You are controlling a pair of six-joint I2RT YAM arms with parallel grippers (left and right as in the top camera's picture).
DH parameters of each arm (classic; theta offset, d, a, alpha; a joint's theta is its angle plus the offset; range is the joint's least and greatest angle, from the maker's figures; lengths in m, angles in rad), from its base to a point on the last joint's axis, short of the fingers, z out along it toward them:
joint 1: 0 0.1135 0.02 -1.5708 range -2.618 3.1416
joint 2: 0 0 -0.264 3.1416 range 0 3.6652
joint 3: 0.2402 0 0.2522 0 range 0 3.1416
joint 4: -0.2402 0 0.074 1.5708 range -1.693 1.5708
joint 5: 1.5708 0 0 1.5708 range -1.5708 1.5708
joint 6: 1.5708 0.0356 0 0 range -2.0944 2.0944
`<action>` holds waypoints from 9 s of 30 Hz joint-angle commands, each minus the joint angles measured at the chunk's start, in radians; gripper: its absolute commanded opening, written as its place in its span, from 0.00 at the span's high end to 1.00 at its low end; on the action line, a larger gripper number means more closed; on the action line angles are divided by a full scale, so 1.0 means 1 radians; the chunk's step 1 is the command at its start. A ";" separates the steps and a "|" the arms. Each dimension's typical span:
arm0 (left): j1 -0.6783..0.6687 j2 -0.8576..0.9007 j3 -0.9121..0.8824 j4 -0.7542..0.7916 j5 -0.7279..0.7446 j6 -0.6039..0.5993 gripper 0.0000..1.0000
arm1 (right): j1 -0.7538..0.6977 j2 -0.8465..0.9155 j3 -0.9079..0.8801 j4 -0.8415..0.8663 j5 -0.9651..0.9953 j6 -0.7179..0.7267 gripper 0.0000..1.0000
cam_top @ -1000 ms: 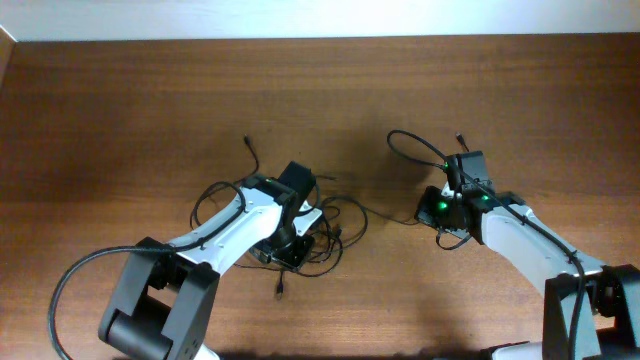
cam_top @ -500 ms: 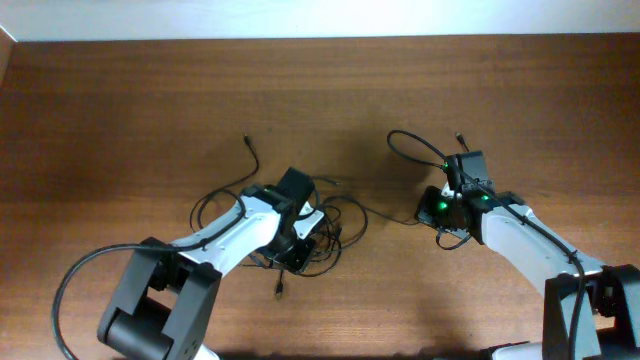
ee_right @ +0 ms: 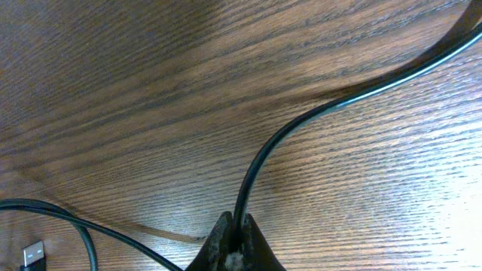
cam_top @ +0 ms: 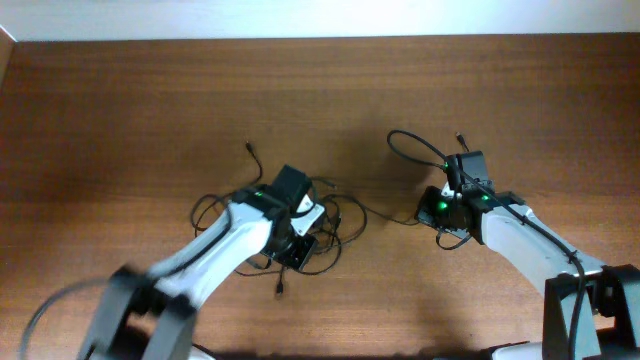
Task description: Untangle cables
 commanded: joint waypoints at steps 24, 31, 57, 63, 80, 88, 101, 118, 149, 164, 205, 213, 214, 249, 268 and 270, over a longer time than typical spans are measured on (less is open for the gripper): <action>0.004 -0.597 0.084 -0.038 -0.297 -0.365 0.54 | -0.002 -0.004 -0.006 0.002 0.001 0.005 0.95; 0.003 -0.275 0.084 -0.102 0.030 -0.096 0.52 | -0.002 -0.004 -0.006 0.002 0.001 0.005 0.95; -0.219 0.028 -0.005 0.096 -0.089 -0.276 0.59 | -0.002 -0.004 -0.006 0.001 0.002 0.005 0.95; -0.219 0.028 -0.100 0.239 -0.137 -0.325 0.63 | -0.002 -0.004 -0.006 0.002 0.001 0.005 0.95; -0.190 -0.053 -0.012 0.141 -0.138 -0.320 1.00 | -0.002 -0.004 -0.006 0.002 0.002 0.005 0.95; -0.080 -0.363 0.100 0.070 -0.141 -0.320 1.00 | -0.002 -0.004 -0.006 0.001 0.001 0.005 0.96; 0.211 -0.859 0.108 0.330 -0.164 -0.255 1.00 | -0.002 -0.004 -0.006 0.002 0.001 0.005 0.96; 0.218 -0.821 0.107 0.483 -0.848 -0.253 1.00 | -0.002 -0.004 -0.006 0.002 0.000 0.005 0.96; 0.712 0.138 0.274 0.400 0.227 -0.391 1.00 | -0.002 -0.004 -0.006 0.005 -0.010 0.005 0.96; 0.713 0.074 0.326 0.452 0.426 -0.389 0.18 | -0.002 -0.004 -0.006 0.004 -0.011 0.005 0.82; 0.878 -0.024 0.158 0.039 -0.289 -0.478 0.01 | 0.417 0.200 0.773 -0.237 -0.139 -0.415 0.11; 0.908 -0.024 0.144 0.042 -0.127 -0.534 0.01 | 0.563 0.471 0.773 0.214 -0.098 -0.415 0.12; 0.909 -0.024 0.144 0.042 -0.121 -0.534 0.01 | 0.576 0.496 0.773 0.252 -0.098 -0.415 0.12; 0.907 -0.024 0.143 0.058 -0.060 -0.534 0.01 | 0.592 0.695 0.774 0.542 -0.147 -0.249 0.07; 0.907 -0.024 0.143 0.064 -0.060 -0.534 0.01 | 0.649 0.752 0.774 0.666 0.019 -0.249 0.06; 0.907 -0.024 0.143 0.064 -0.060 -0.534 0.01 | 0.658 0.772 0.774 0.692 0.028 -0.249 0.06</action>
